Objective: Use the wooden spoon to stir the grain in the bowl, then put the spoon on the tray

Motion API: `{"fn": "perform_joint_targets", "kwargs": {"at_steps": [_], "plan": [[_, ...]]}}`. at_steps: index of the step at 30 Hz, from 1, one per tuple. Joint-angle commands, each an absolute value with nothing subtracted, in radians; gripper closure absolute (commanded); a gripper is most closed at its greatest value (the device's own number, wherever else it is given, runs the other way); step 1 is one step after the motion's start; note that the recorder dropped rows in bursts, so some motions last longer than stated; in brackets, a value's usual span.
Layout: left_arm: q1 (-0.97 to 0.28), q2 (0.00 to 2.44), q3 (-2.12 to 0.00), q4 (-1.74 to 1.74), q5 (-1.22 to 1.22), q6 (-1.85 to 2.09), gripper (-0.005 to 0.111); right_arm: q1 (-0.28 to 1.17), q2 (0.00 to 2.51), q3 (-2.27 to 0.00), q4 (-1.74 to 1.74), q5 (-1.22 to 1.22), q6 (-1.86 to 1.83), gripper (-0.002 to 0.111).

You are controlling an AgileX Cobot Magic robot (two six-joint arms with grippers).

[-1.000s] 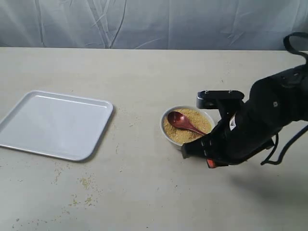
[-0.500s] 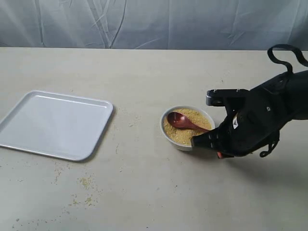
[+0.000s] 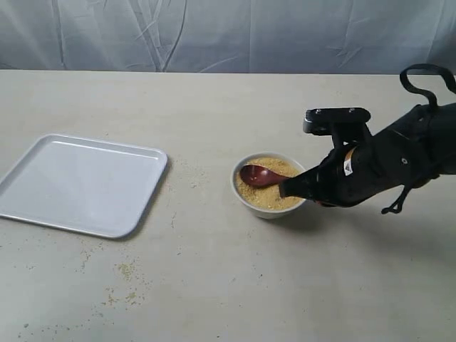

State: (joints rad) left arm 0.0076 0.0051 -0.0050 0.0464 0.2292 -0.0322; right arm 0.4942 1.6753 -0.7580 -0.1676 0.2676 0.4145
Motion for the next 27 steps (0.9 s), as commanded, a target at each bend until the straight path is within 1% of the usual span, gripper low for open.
{"fn": "perform_joint_targets", "kwargs": {"at_steps": [1, 5, 8, 13, 16, 18, 19, 20, 21, 23, 24, 27], "plan": [[0.008, 0.0, 0.0, 0.044, 0.218, -0.033, 0.106, 0.488, 1.673, -0.756, -0.242, 0.238, 0.418, 0.108], [0.008, 0.0, 0.0, 0.044, 0.218, -0.033, 0.106, 0.488, 1.673, -0.756, -0.337, 0.245, 0.418, 0.108], [0.008, 0.0, 0.0, 0.044, 0.218, -0.033, 0.106, 0.488, 1.673, -0.756, -0.344, 0.279, 0.418, 0.108], [0.008, 0.0, 0.0, 0.044, 0.218, -0.033, 0.106, 0.488, 1.63, -0.756, -0.332, 0.425, 0.418, 0.108], [0.008, 0.0, 0.0, 0.044, 0.218, -0.033, 0.106, 0.49, 1.564, -0.756, -0.327, 0.512, 0.409, 0.108], [0.008, 0.0, 0.0, 0.044, 0.218, -0.033, 0.106, 0.49, 1.476, -0.756, -0.285, 0.635, 0.344, 0.108], [0.008, 0.0, 0.0, 0.044, 0.218, -0.033, 0.106, 0.49, 1.423, -0.756, -0.191, 0.716, 0.189, 0.109], [0.008, 0.0, 0.0, 0.044, 0.218, -0.033, 0.106, 0.49, 1.406, -0.756, -0.133, 0.747, 0.103, 0.109], [0.008, 0.0, 0.0, 0.044, 0.218, -0.033, 0.106, 0.49, 1.375, -0.756, 0.048, 0.827, -0.142, 0.109], [0.008, 0.0, 0.0, 0.044, 0.218, -0.033, 0.106, 0.488, 1.364, -0.752, 0.293, 0.866, -0.382, 0.109], [0.008, 0.0, 0.0, 0.044, 0.218, -0.033, 0.106, 0.488, 1.364, -0.75, 0.341, 0.841, -0.388, 0.109], [0.008, 0.0, 0.0, 0.044, 0.218, -0.033, 0.106, 0.488, 1.338, -0.62, 0.868, 0.369, -0.398, 0.109]]}}
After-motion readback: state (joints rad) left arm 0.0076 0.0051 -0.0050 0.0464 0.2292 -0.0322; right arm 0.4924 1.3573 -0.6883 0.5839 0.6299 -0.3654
